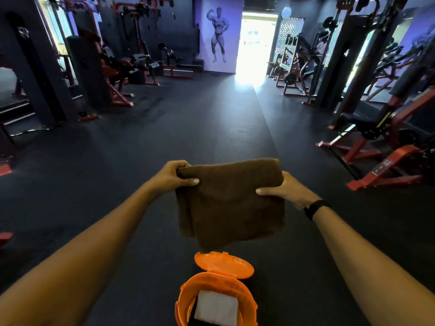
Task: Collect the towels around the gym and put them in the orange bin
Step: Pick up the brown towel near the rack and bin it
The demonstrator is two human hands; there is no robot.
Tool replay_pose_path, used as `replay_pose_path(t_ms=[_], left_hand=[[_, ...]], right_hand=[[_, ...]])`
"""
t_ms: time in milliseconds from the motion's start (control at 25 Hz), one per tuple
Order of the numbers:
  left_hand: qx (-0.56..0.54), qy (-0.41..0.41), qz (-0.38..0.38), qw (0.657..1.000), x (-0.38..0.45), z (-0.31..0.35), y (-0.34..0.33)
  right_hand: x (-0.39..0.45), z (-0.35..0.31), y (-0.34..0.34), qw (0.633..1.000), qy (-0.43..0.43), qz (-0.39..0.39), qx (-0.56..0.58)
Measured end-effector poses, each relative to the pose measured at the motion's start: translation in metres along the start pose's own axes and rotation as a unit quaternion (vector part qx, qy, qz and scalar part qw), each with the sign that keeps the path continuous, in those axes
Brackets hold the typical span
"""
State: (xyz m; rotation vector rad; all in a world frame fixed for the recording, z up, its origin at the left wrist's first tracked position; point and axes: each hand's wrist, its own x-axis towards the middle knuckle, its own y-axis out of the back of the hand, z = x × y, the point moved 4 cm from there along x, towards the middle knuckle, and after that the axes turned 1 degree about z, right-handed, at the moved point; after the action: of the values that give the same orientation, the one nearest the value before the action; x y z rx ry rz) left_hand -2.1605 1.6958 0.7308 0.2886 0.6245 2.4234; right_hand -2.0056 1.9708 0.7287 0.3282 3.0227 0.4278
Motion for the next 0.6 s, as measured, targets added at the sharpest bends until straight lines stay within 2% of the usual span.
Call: replay_pose_path(t_ms=[80, 200, 360, 600], left_hand=[[0.035, 0.000, 0.007, 0.999, 0.001, -0.007, -0.003], [0.054, 0.013, 0.029, 0.998, 0.003, -0.016, -0.009], [0.096, 0.059, 0.016, 0.994, 0.005, -0.032, -0.023], [0.127, 0.115, 0.006, 0.985, -0.008, -0.072, -0.056]], right_hand=[[-0.003, 0.012, -0.007, 1.000, -0.013, -0.016, -0.015], [-0.002, 0.021, -0.009, 1.000, -0.007, 0.023, 0.001], [0.000, 0.022, -0.015, 0.999, 0.015, 0.028, -0.042], [0.014, 0.066, -0.037, 0.994, -0.010, -0.020, -0.105]])
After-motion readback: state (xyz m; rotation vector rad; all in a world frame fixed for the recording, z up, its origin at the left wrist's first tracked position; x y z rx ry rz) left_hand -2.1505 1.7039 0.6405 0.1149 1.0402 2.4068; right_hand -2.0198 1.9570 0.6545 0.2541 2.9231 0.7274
